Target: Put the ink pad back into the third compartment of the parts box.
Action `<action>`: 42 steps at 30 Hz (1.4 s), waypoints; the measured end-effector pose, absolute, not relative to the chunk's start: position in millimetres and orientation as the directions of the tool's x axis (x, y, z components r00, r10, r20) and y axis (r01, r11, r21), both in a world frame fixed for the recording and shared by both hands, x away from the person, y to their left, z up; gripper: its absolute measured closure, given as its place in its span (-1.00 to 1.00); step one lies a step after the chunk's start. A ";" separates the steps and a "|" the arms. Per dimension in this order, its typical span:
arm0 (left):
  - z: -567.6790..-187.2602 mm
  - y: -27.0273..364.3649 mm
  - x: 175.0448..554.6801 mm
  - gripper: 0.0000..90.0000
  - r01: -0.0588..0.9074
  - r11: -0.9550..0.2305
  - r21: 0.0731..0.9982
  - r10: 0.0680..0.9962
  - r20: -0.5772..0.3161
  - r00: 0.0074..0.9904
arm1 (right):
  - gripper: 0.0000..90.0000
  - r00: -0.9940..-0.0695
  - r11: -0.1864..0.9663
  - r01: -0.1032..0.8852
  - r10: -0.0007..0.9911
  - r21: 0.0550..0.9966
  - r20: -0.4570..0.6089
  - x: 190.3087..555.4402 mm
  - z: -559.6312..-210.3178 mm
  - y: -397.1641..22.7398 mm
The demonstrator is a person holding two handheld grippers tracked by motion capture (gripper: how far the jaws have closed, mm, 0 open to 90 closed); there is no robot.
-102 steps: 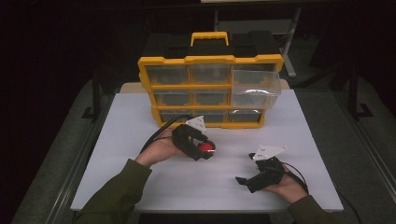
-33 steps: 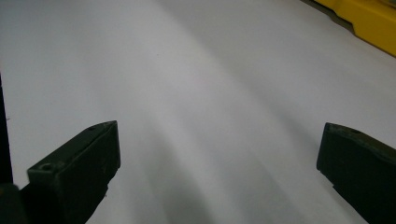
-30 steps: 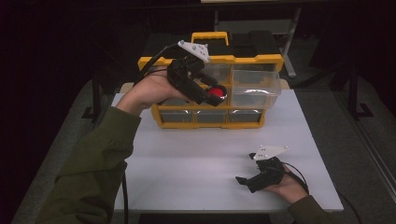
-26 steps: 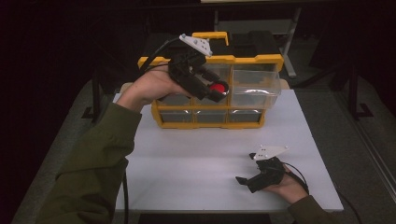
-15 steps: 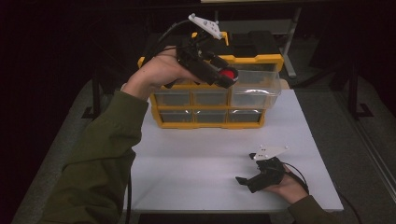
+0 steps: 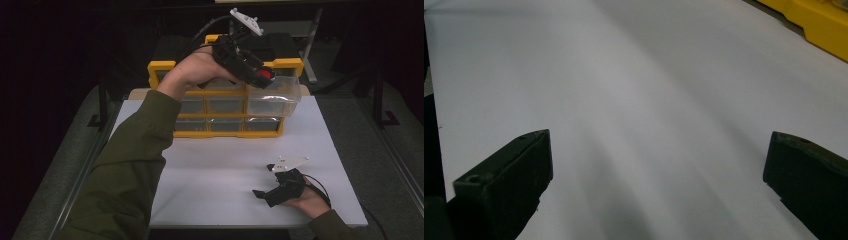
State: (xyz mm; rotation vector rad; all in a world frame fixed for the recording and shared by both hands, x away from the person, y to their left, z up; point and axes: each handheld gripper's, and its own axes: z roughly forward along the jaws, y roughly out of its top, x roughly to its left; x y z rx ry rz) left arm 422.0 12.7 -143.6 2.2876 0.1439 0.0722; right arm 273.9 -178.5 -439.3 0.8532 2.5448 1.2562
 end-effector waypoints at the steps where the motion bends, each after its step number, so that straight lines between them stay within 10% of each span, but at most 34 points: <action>1: -143.6 12.7 422.0 -0.34 0.080 -0.655 0.752 0.128 0.005 0.992 | -1.00 -0.820 0.479 0.415 0.566 0.773 0.090 273.9 -439.3 -178.5; 19: -157.5 9.1 437.5 -0.50 0.136 -0.625 0.769 0.175 -0.031 0.984 | -1.00 -0.814 0.467 0.422 0.573 0.777 0.098 273.9 -438.9 -182.6; 42: -188.5 104.9 397.8 -0.60 0.157 -0.591 0.791 0.246 -0.010 0.969 | -1.00 -0.812 0.478 0.425 0.576 0.769 0.091 275.0 -440.7 -182.0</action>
